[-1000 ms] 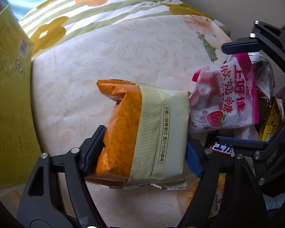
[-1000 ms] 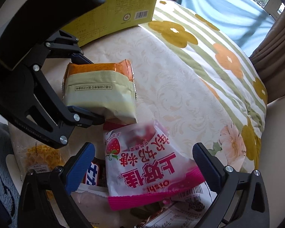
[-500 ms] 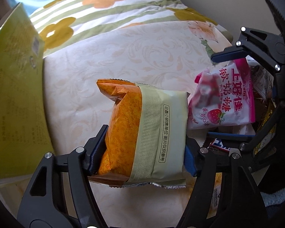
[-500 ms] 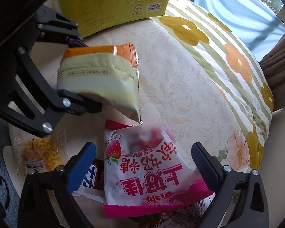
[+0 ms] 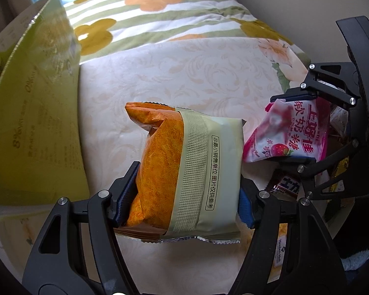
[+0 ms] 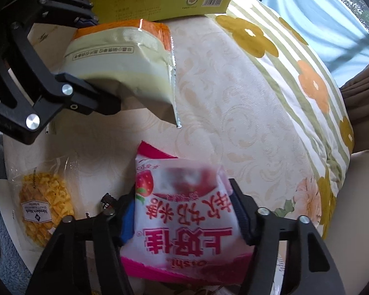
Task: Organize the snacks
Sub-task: 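Carry both bags over the box and open both tools to drop them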
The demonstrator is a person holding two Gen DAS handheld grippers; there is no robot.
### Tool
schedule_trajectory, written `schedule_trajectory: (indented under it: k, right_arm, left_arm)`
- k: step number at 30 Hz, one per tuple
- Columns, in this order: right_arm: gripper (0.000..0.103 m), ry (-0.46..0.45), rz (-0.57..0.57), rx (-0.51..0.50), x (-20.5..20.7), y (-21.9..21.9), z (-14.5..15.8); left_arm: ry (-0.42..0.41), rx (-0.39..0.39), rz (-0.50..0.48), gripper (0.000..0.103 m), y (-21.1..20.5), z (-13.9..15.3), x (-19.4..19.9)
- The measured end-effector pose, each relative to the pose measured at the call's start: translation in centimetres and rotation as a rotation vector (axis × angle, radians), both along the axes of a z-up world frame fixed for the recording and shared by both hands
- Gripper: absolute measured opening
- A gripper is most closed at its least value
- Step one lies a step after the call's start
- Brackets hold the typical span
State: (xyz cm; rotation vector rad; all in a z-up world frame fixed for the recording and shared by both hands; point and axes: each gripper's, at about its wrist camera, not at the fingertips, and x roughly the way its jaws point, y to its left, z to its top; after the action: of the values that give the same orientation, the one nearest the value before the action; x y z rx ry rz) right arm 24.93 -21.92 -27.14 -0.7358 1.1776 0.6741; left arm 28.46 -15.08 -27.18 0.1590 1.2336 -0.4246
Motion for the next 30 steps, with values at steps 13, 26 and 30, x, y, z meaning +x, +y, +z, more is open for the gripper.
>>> schedule_trajectory:
  k: [13,26,30]
  right_arm:
    - [0.059,-0.051,-0.156,0.147,-0.4,-0.3,5.1]
    - [0.059,-0.181,-0.34,0.275,-0.2,0.6,15.1]
    - [0.059,-0.227,-0.372,0.302,0.5,2.6,17.9]
  left_arm:
    - [-0.1,-0.024,0.044,0.065,1.1,5.2,-2.1]
    - [-0.251,-0.124,0.184,0.065,6.9,14.5,-1.7]
    - [-0.29,-0.139,0.216,0.066,10.3,16.7,-0.2]
